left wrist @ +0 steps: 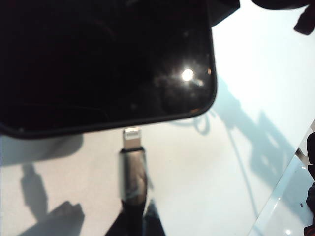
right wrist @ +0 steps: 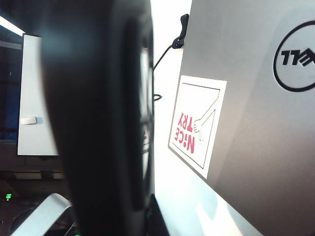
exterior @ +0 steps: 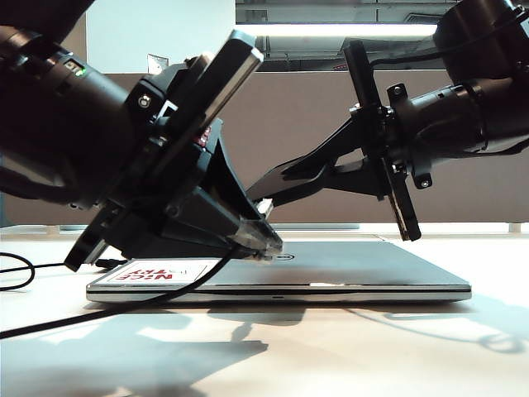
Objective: Pick up the charging cable and the phone, plug the charging cable into the charging port on the phone, and finally place them back on the table.
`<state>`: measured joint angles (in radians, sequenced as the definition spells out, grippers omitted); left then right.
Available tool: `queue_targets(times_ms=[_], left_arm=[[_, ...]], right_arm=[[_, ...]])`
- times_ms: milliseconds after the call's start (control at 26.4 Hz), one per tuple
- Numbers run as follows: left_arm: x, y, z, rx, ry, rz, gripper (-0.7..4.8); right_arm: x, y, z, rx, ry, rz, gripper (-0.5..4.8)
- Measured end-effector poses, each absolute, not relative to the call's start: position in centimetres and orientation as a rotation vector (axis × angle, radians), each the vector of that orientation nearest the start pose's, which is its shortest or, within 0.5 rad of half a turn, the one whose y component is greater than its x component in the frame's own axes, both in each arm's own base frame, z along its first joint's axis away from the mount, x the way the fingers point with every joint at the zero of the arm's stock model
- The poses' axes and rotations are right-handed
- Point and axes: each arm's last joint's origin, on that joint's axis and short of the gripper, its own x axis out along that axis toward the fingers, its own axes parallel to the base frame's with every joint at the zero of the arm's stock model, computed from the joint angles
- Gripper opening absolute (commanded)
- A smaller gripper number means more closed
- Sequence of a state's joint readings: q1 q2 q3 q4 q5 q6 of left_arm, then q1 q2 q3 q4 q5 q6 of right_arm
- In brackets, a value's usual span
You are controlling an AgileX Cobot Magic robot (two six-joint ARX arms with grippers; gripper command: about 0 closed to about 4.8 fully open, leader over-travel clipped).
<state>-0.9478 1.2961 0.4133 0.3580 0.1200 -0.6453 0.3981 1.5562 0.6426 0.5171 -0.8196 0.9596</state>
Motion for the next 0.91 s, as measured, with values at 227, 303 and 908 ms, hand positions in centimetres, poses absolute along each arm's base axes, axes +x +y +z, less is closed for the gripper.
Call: queue_targets(times_ms=[227,303,908], left_arm=[[13.36,-19.19,15.80,-0.350,0.811,-0.832,-0.06],[13.36,-19.19,15.80,-0.350,0.811,-0.832,-0.06],[13.42,-19.28,16.01,-0.380,0.798,-0.836,-0.06]], right_arm=[[26.28,13.35,17.65,0.926,0.969,0.908,-0.06],[26.25,13.37,17.66,0.926,0.975,0.919,-0.06],[26.32,13.39,17.92,0.896,0.938,0.961,-0.06]])
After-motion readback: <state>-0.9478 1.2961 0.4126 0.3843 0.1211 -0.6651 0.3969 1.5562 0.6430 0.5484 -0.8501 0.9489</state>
